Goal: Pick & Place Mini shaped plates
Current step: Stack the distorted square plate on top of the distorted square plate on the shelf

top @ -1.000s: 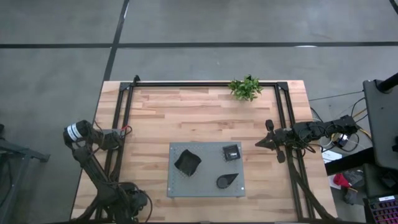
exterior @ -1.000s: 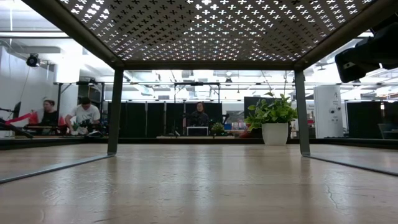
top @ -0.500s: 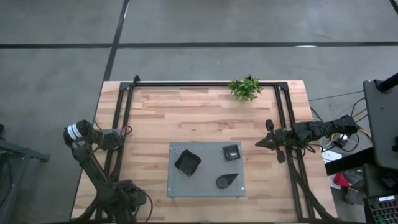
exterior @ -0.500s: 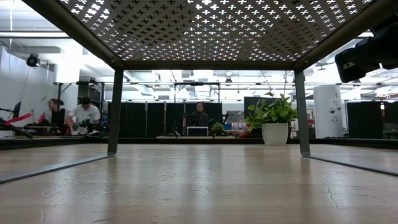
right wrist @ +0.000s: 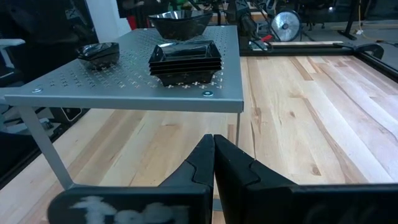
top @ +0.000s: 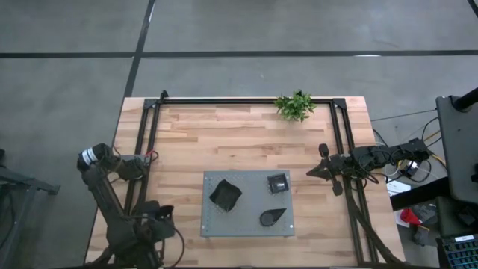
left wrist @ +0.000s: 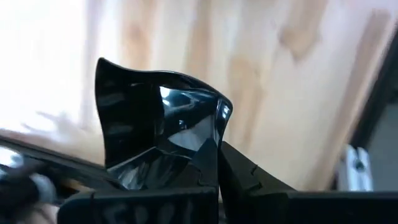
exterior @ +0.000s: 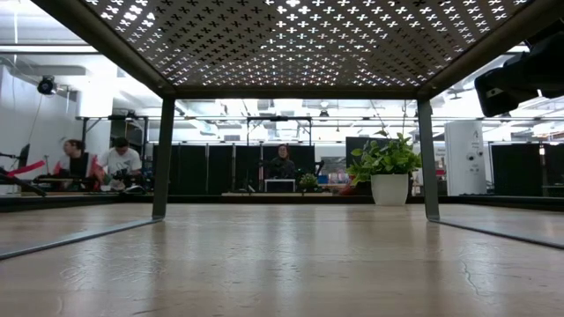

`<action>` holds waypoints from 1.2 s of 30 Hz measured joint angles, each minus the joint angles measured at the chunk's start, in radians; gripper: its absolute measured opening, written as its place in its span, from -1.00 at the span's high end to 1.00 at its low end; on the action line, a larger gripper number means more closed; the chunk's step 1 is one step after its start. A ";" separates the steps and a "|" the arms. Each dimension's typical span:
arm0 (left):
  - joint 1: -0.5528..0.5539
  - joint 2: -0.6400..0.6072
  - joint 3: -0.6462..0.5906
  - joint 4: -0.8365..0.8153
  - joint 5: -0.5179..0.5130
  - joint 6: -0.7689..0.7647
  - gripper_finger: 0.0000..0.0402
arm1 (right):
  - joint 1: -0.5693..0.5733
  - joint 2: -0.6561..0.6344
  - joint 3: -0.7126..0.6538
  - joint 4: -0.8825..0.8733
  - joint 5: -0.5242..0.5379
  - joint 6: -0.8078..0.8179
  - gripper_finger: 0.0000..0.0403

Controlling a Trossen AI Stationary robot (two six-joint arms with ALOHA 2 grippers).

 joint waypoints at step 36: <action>0.317 0.000 0.235 0.246 -0.565 1.176 1.00 | 0.000 0.000 0.000 0.000 0.000 0.000 0.96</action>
